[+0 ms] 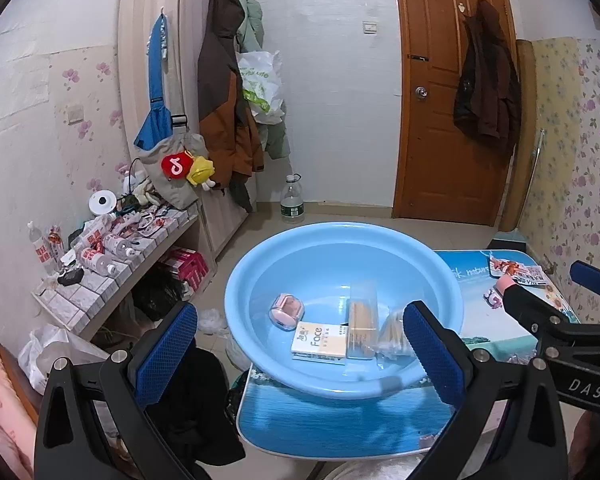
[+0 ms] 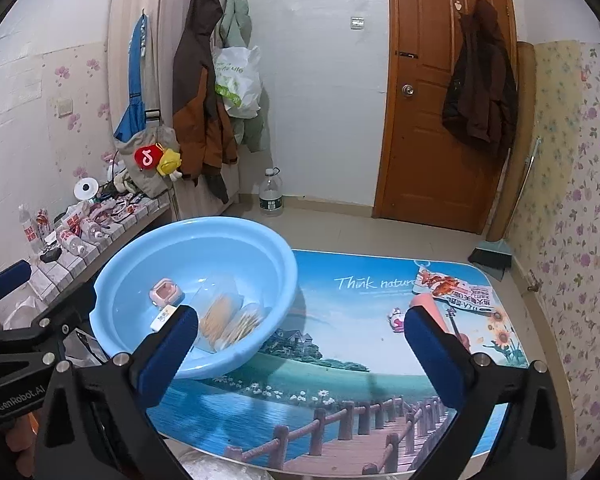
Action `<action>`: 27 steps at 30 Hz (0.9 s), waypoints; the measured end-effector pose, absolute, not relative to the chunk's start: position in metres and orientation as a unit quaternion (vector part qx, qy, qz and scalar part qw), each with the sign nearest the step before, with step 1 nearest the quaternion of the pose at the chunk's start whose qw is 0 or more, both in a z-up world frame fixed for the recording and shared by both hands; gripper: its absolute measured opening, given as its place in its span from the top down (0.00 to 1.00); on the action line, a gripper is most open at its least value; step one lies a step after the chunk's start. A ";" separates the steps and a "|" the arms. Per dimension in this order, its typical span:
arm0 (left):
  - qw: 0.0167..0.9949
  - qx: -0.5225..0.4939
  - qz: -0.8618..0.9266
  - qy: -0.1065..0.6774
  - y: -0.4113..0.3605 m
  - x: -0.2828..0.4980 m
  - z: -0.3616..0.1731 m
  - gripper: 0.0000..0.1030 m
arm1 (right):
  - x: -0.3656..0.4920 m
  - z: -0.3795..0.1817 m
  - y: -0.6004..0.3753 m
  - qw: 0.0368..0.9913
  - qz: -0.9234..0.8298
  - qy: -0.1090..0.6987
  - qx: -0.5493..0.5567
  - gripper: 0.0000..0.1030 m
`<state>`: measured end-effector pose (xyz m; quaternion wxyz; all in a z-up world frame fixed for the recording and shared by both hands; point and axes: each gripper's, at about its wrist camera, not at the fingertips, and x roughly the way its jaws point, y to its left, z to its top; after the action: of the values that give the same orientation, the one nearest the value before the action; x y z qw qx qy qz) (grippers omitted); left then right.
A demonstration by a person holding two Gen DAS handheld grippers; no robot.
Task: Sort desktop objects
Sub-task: 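Withdraw both grippers from the basin back over the table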
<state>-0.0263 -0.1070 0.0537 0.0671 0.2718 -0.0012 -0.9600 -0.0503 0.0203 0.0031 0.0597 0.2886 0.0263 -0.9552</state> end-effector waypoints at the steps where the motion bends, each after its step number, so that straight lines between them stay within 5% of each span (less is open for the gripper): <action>1: 0.066 0.271 -0.960 -0.003 -0.104 -0.026 0.054 0.00 | -0.049 0.004 0.023 0.058 -0.956 0.024 0.288 0.00; 27: 0.030 0.259 -0.965 -0.027 -0.039 -0.022 0.069 0.00 | -0.035 0.012 0.103 -0.001 -0.960 -0.016 0.279 0.00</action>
<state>-0.0218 -0.0387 0.0688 0.0298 0.2591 -0.0266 -0.9650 -0.0348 0.1025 0.0122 -0.0014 0.2793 -0.0159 -0.9601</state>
